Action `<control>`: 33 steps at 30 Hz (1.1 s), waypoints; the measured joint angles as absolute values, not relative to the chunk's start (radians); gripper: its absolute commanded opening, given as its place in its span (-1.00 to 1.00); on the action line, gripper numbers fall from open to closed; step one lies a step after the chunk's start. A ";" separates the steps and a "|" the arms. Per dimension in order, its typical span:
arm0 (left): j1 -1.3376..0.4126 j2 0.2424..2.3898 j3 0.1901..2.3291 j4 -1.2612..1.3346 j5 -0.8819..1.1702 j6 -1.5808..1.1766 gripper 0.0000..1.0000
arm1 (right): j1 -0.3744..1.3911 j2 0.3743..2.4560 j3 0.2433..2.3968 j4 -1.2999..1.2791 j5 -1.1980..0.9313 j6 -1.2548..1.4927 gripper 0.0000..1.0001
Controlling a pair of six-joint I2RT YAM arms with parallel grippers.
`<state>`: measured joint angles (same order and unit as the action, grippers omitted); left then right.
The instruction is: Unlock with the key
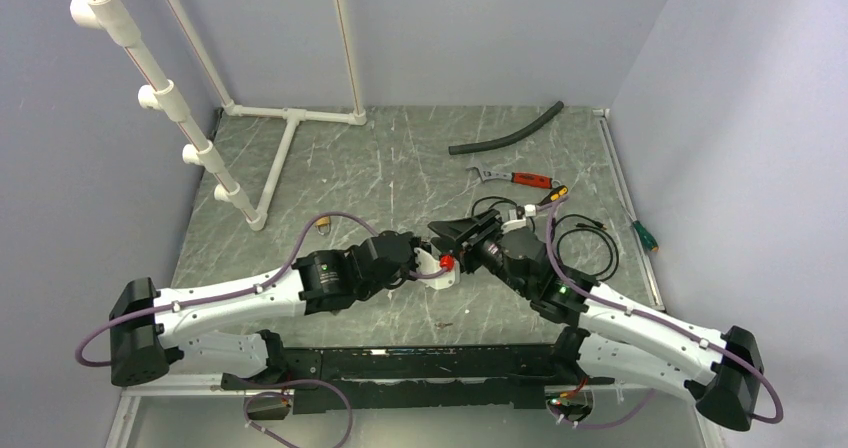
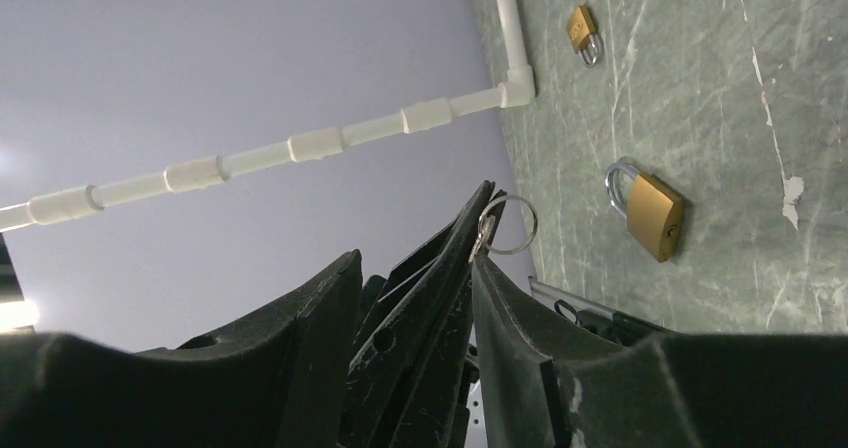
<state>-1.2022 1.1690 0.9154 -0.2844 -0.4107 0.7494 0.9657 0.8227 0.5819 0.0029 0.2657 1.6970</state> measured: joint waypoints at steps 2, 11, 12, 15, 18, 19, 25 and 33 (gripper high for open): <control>-1.202 1.175 0.901 -0.265 -0.429 0.756 -1.00 | 0.965 0.846 0.582 0.019 0.252 1.706 -0.08; -1.202 1.177 0.841 -0.241 -0.454 0.766 -1.00 | 0.963 0.992 0.580 0.123 0.184 1.759 -0.14; -1.202 1.177 0.839 -0.242 -0.455 0.766 -1.00 | 0.963 1.007 0.580 0.136 0.175 1.763 -0.14; -1.202 1.177 0.837 -0.244 -0.458 0.766 -1.00 | 0.963 1.027 0.580 0.161 0.165 1.771 -0.15; -1.202 1.171 0.831 -0.234 -0.465 0.767 -1.00 | 0.963 1.028 0.580 0.168 0.163 1.775 -0.15; -1.202 1.168 0.828 -0.229 -0.467 0.767 -1.00 | 0.963 1.026 0.580 0.167 0.165 1.775 -0.15; -1.201 1.148 0.823 -0.215 -0.469 0.766 -1.00 | 0.963 0.999 0.580 0.158 0.178 1.778 -0.15; -1.192 1.134 0.812 -0.213 -0.469 0.762 -1.00 | 0.963 1.015 0.580 0.162 0.157 1.783 -0.12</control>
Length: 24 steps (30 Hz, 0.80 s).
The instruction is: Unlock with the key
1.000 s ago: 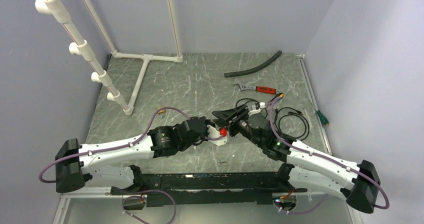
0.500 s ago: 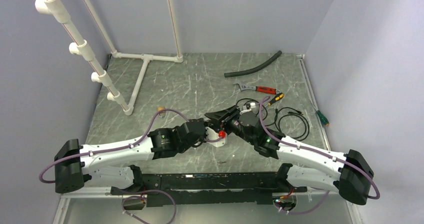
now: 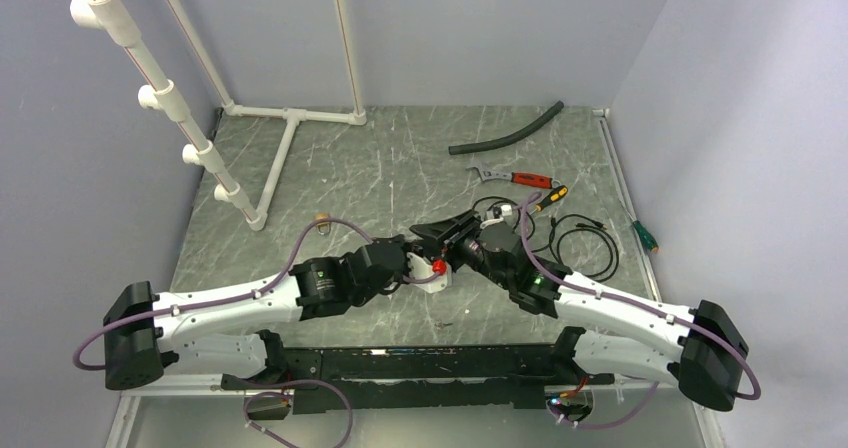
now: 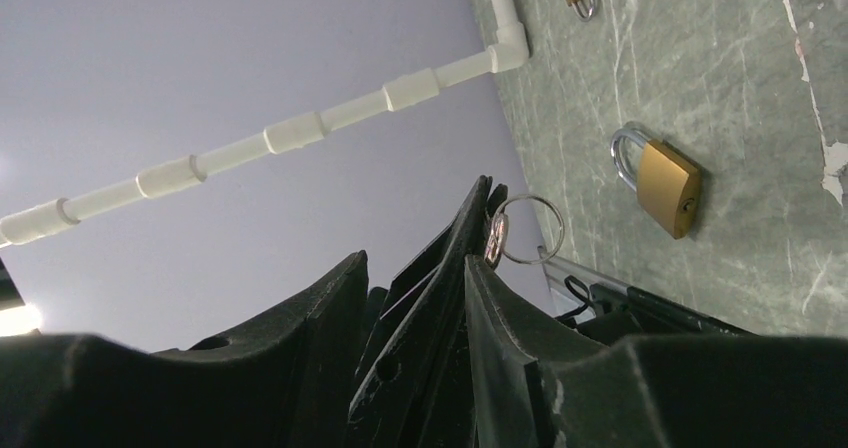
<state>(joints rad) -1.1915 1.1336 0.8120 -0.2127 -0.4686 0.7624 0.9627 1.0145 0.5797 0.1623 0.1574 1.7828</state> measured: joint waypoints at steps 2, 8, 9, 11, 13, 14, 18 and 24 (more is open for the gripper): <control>-1.187 1.134 0.805 -0.208 -0.469 0.763 -1.00 | 0.962 1.019 0.583 0.160 0.150 1.776 -0.10; -1.148 1.136 0.805 -0.177 -0.501 0.756 -1.00 | 0.962 1.006 0.603 0.103 0.147 1.758 -0.07; -1.140 1.136 0.805 -0.174 -0.504 0.755 -1.00 | 0.962 1.000 0.603 0.091 0.148 1.758 -0.06; -1.129 1.136 0.805 -0.167 -0.506 0.753 -1.00 | 0.962 0.989 0.603 0.071 0.152 1.758 -0.06; -1.129 1.136 0.805 -0.164 -0.503 0.747 -1.00 | 0.962 0.984 0.603 0.061 0.152 1.758 -0.06; -1.129 1.135 0.805 -0.164 -0.499 0.744 -1.00 | 0.962 0.984 0.603 0.061 0.154 1.758 -0.06; -1.127 1.118 0.805 -0.164 -0.471 0.739 -1.00 | 0.962 0.984 0.603 0.062 0.162 1.759 -0.06; -1.127 1.045 0.805 -0.160 -0.428 0.735 -1.00 | 0.954 0.984 0.606 0.048 0.226 1.776 -0.11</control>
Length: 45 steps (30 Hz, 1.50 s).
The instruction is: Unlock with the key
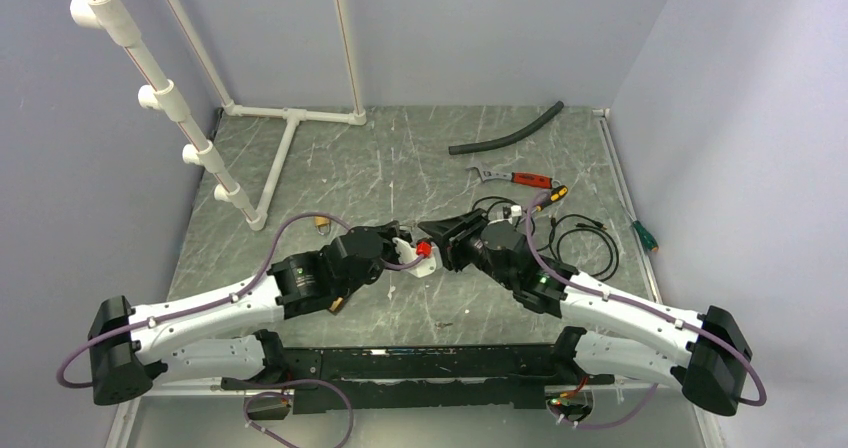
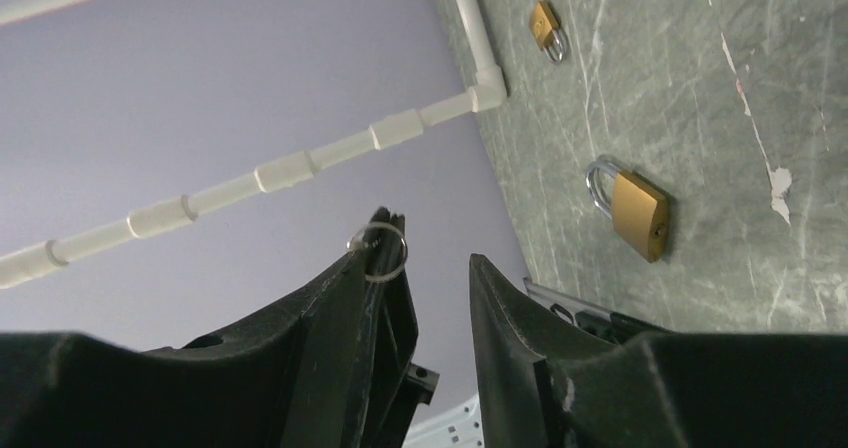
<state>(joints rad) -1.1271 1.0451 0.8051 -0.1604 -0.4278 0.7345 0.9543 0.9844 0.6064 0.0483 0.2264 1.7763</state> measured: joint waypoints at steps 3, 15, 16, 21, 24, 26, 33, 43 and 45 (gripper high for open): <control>-1.127 1.035 0.805 -0.160 -0.408 0.727 -1.00 | 0.941 0.985 0.611 0.045 0.237 1.785 -0.13; -1.127 1.053 0.805 -0.163 -0.392 0.717 -1.00 | 0.933 0.994 0.658 0.045 0.228 1.771 -0.24; -1.127 1.053 0.805 -0.163 -0.390 0.717 -1.00 | 0.933 0.995 0.658 0.046 0.225 1.771 -0.26; -1.127 1.054 0.805 -0.163 -0.389 0.717 -1.00 | 0.933 1.022 0.658 0.060 0.203 1.771 -0.31; -1.127 1.054 0.805 -0.163 -0.389 0.717 -1.00 | 0.933 1.047 0.658 0.071 0.191 1.770 -0.38; -1.127 1.054 0.805 -0.163 -0.389 0.717 -1.00 | 0.933 1.057 0.658 0.077 0.179 1.769 -0.42; -1.127 1.054 0.805 -0.165 -0.389 0.718 -1.00 | 0.933 1.063 0.658 0.093 0.173 1.757 -0.53; -1.127 1.058 0.805 -0.166 -0.390 0.719 -1.00 | 0.933 1.063 0.663 0.093 0.171 1.743 -0.25; -1.127 1.059 0.805 -0.166 -0.390 0.719 -1.00 | 0.933 1.063 0.668 0.092 0.168 1.737 -0.23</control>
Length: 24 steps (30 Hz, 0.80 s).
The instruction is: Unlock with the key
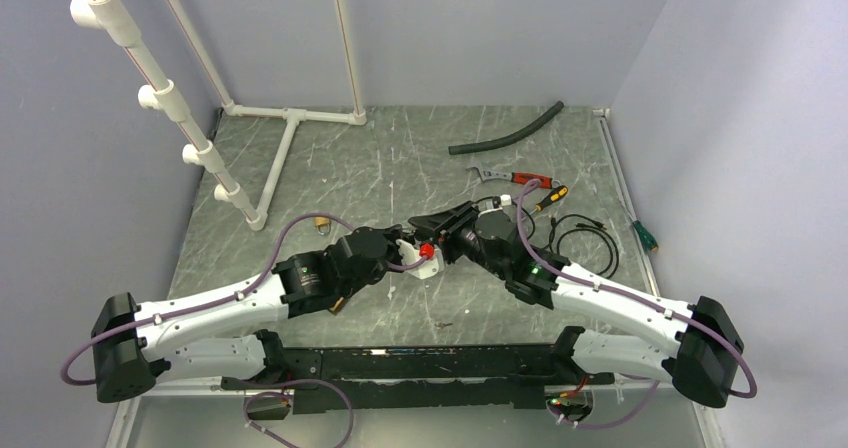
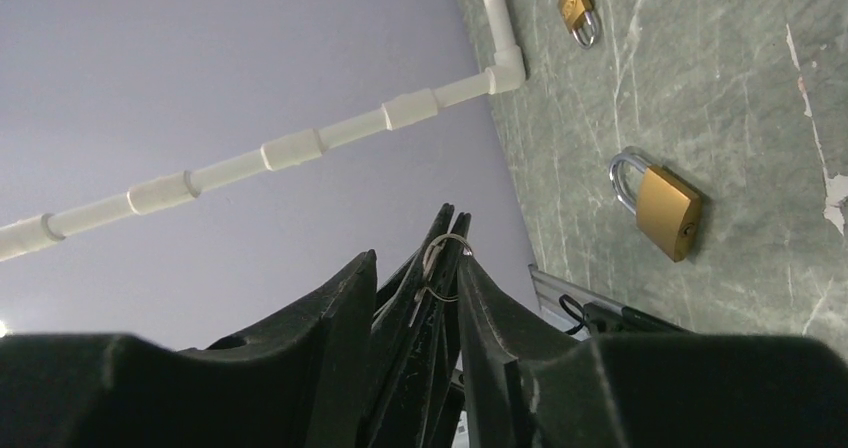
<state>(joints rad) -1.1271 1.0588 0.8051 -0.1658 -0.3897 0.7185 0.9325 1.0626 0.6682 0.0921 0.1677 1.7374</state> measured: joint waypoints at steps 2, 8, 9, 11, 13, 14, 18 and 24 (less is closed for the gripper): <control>-1.127 1.061 0.805 -0.166 -0.390 0.719 -1.00 | 0.933 1.063 0.673 0.094 0.157 1.734 -0.28; -1.127 1.065 0.805 -0.166 -0.390 0.718 -1.00 | 0.933 1.085 0.674 0.119 0.146 1.729 -0.38; -1.127 1.065 0.805 -0.167 -0.390 0.718 -1.00 | 0.933 1.087 0.674 0.120 0.146 1.729 -0.40; -1.127 1.065 0.805 -0.166 -0.390 0.718 -1.00 | 0.933 1.087 0.674 0.121 0.146 1.728 -0.44; -1.127 1.065 0.805 -0.166 -0.390 0.718 -1.00 | 0.933 1.087 0.674 0.121 0.147 1.727 -0.44; -1.127 1.065 0.805 -0.166 -0.390 0.718 -1.00 | 0.933 1.087 0.674 0.120 0.147 1.726 -0.44; -1.127 1.065 0.805 -0.166 -0.390 0.719 -1.00 | 0.933 1.080 0.674 0.114 0.149 1.720 -0.34; -1.127 1.065 0.805 -0.166 -0.390 0.719 -1.00 | 0.933 1.051 0.674 0.102 0.150 1.708 -0.07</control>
